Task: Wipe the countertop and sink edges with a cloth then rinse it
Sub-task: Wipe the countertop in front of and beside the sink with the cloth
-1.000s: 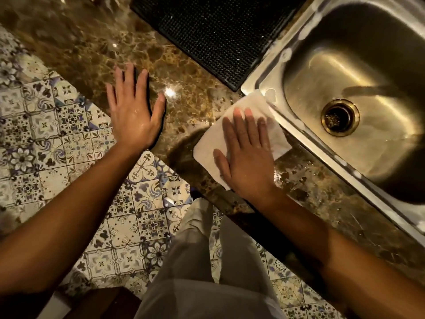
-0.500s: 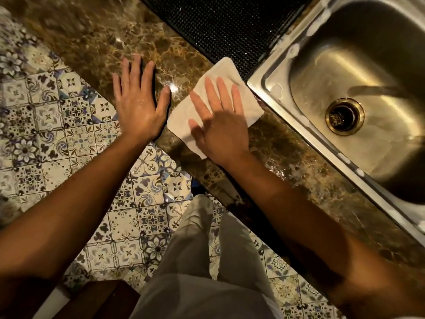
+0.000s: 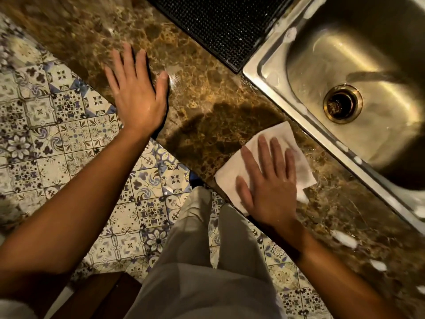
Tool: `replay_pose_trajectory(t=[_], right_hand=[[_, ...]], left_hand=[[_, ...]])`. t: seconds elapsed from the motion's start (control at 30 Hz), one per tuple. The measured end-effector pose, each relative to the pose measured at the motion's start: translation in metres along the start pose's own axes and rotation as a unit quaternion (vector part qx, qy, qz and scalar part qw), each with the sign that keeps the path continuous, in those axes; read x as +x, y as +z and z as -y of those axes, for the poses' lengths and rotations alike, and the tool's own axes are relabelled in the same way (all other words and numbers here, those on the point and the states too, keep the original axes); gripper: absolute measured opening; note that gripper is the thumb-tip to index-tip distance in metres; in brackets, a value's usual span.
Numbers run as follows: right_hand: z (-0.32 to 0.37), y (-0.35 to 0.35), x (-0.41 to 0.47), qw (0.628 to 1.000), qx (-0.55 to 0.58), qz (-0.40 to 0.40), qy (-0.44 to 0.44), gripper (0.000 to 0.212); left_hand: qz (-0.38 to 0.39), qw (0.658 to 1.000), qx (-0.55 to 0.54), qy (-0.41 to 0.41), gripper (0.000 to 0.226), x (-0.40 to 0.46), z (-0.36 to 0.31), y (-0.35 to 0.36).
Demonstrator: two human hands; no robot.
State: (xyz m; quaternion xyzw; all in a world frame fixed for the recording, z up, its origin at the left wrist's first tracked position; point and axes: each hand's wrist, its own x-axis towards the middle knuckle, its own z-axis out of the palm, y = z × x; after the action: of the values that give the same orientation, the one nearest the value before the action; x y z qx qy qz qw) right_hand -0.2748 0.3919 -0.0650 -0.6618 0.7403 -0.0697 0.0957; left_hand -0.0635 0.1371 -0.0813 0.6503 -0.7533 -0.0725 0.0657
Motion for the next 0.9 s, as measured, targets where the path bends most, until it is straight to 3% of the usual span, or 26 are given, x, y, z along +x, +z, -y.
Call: replay_pose_trajectory(t=[0.53,0.73,0.9], right_hand=[[0.069,0.024,0.165,0.997,0.000,-0.003,-0.073,0.064],[0.043,0.014,0.120,0.995,-0.002,0.014,-0.100,0.064],[0.015,0.002,0.031,0.997,0.002,0.031,-0.065,0.061]], left_hand=[[-0.017,1.000,0.002,-0.010,0.071,0.001,-0.003,-0.001],[-0.011,1.000,-0.008,-0.011,0.071,-0.002,-0.006,-0.001],[-0.014,1.000,-0.012,-0.004,0.071,0.001,-0.001,0.000]])
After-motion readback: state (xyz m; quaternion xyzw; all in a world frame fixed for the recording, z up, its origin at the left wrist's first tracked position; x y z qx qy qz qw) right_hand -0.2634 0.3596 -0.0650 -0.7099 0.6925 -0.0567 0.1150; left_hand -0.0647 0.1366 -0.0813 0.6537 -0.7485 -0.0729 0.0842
